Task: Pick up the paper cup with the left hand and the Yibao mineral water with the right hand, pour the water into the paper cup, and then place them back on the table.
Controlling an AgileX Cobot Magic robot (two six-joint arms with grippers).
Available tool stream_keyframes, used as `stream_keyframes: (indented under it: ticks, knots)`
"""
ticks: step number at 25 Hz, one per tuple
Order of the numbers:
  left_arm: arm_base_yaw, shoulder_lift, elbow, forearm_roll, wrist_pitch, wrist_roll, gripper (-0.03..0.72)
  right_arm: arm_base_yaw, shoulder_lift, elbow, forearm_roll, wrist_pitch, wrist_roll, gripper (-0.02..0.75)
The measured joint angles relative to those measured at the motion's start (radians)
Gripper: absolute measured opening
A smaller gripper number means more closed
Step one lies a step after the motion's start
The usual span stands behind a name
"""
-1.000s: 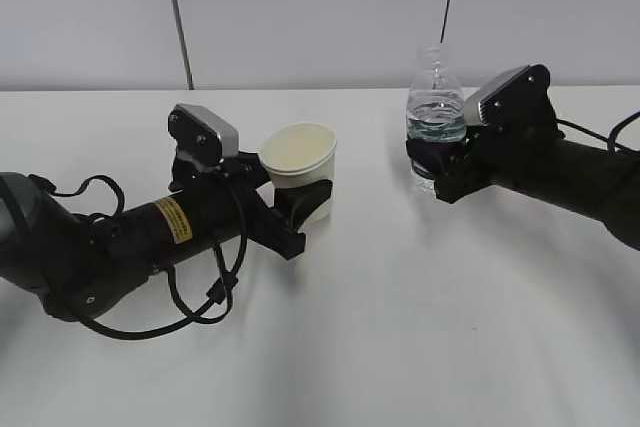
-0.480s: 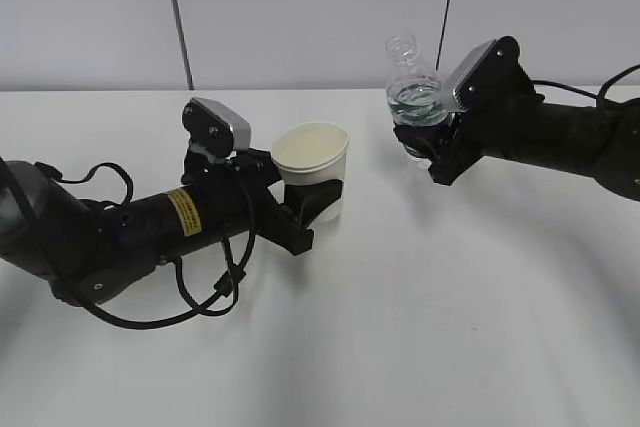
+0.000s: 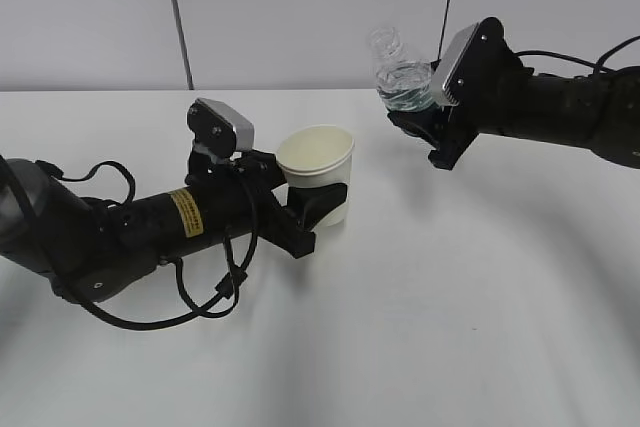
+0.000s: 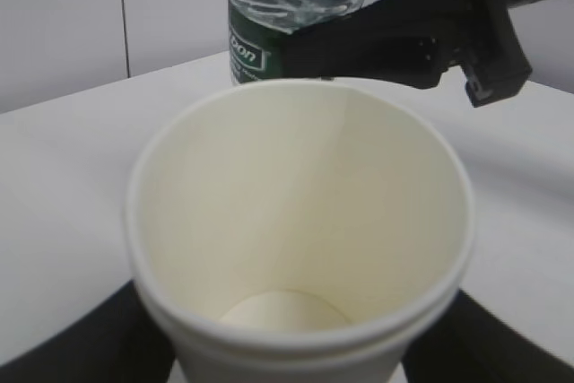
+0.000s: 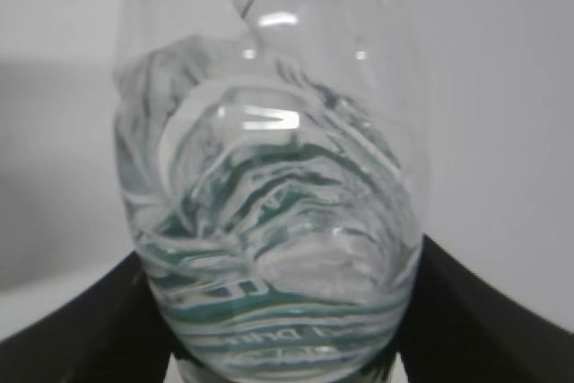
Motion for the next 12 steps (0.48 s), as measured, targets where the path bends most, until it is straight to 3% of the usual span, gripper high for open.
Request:
stream_keyframes:
  ticks: [12]
  knots:
    - [0.0,0.0,-0.035,0.037,0.003,-0.038,0.433,0.0,0.0,-0.005,-0.021,0.003,-0.121,0.49]
